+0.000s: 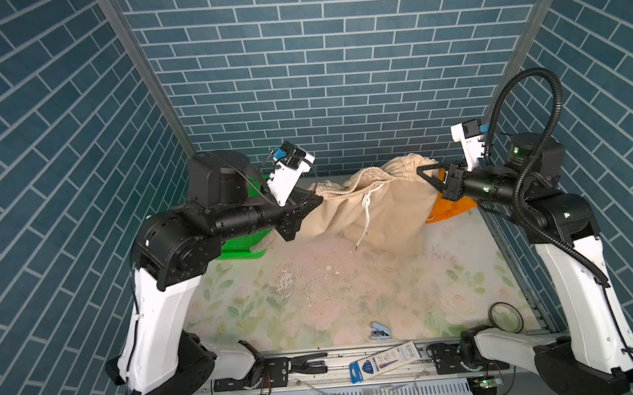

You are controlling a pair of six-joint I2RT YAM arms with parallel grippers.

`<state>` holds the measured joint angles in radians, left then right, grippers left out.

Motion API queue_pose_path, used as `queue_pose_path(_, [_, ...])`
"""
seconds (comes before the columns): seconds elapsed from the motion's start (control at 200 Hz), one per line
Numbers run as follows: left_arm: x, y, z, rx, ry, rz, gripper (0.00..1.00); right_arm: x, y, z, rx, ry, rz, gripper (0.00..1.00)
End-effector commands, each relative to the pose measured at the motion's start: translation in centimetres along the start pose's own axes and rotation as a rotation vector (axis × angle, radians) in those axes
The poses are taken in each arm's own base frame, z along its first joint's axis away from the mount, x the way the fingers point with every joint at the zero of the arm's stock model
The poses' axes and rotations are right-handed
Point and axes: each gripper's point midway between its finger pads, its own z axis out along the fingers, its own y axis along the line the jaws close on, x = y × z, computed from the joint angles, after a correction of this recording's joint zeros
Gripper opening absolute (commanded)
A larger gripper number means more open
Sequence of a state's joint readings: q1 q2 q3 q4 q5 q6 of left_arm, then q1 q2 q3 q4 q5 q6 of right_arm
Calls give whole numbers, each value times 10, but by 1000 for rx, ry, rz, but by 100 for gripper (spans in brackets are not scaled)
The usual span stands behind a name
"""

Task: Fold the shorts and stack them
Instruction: 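Lift the beige shorts by the waistband with both grippers, spreading them apart, then lay the beige shorts flat on the table with both grippers and release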

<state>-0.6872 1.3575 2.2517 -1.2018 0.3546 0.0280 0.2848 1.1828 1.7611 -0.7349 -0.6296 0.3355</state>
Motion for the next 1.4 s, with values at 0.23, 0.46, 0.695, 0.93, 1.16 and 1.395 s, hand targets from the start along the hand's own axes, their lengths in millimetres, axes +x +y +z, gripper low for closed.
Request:
queue_pose_path(0.23, [-17,-39,-38,161,-75,14,0,-18,38,-33,-69,-41,-67,0])
queue_pose_path(0.46, [-12,-25,-53,51,-74,-16,0,-23,57,-59,-66,-82,-88,0])
queue_pose_path(0.695, [15,71,18,-344,112,-1,0,-16,-20,-8,133,-36,-59,0])
queue_pose_path(0.93, [71,201,114,-491,306,-163,0,11,-127,81,138,33,75,0])
queue_pose_path(1.16, [131,303,200,-563,393,-153,0,56,-232,171,108,83,167,0])
queue_pose_path(1.395, [188,368,250,-611,451,-204,0,90,-302,246,43,109,246,0])
